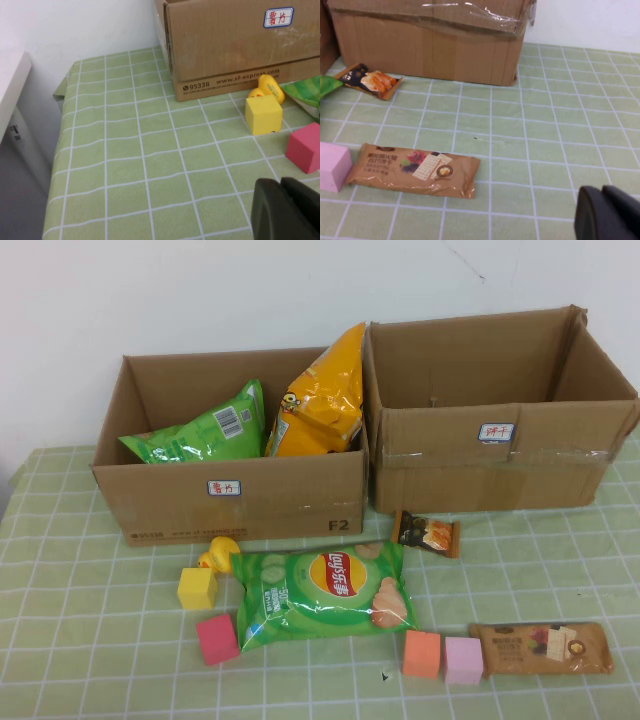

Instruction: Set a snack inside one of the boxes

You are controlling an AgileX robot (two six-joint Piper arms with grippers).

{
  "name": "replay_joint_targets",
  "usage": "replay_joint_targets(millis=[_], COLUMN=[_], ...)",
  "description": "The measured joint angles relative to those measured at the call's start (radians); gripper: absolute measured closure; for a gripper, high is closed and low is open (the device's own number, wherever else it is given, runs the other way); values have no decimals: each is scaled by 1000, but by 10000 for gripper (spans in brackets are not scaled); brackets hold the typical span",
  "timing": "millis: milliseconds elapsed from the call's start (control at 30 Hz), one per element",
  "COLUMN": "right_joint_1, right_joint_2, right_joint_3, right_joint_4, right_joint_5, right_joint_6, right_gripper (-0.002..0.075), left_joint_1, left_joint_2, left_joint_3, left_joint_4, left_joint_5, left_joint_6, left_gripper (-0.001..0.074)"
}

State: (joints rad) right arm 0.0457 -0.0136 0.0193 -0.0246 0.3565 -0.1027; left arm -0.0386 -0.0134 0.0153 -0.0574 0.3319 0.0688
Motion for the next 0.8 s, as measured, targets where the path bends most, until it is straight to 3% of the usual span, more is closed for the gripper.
replay_joint_targets(millis=[800], right_joint_1=[0], right_joint_2=[0], right_joint_3=[0], right_joint_4=[25], right_joint_5=[0], right_joint_6=[0], right_gripper=[728], left_joint_1=[0], left_joint_2=[0], left_joint_3=[0], left_joint_4=[0], left_joint_5=[1], left_joint_6=[0], left_gripper=[736])
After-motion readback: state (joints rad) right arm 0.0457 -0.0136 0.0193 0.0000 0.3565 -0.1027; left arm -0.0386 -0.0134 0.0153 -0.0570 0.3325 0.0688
